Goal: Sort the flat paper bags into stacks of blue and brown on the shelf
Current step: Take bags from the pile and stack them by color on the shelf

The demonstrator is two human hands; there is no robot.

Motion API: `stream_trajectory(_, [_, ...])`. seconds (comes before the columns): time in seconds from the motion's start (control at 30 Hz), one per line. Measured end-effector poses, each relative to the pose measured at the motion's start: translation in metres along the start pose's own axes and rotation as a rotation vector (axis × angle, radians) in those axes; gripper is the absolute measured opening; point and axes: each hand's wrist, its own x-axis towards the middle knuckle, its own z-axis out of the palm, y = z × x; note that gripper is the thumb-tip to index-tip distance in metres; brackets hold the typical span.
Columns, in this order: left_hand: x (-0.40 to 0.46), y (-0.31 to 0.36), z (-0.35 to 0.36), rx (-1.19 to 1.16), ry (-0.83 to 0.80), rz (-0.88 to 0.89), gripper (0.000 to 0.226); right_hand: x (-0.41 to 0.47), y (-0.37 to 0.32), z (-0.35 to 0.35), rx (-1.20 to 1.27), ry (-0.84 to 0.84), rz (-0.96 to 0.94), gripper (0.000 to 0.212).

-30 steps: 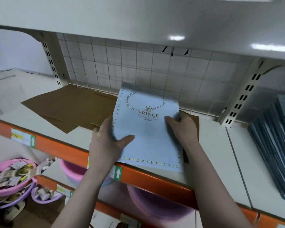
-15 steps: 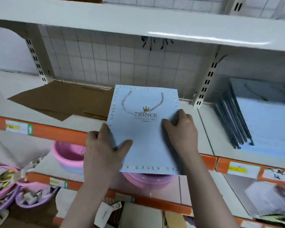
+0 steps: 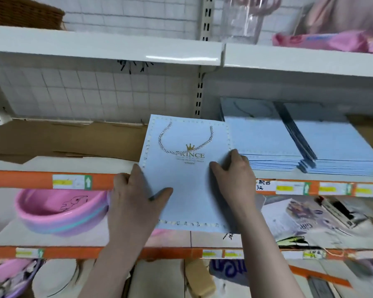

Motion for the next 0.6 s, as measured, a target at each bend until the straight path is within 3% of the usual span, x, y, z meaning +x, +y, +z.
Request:
stream_trajectory(0.13, [-0.025, 0.064, 0.038, -0.010, 0.034, 0.072, 0.069, 0.014, 0.059, -0.056, -0.008, 0.033, 0.000, 0.035])
stream_trajectory(0.4, [-0.099, 0.222, 0.147, -0.116, -0.074, 0.074, 0.066, 0.049, 0.214, -0.190, -0.111, 0.099, 0.031, 0.042])
stream_trajectory(0.6, [-0.124, 0.308, 0.205, -0.098, -0.130, 0.124, 0.071, 0.076, 0.298, -0.251, -0.128, 0.115, 0.105, 0.044])
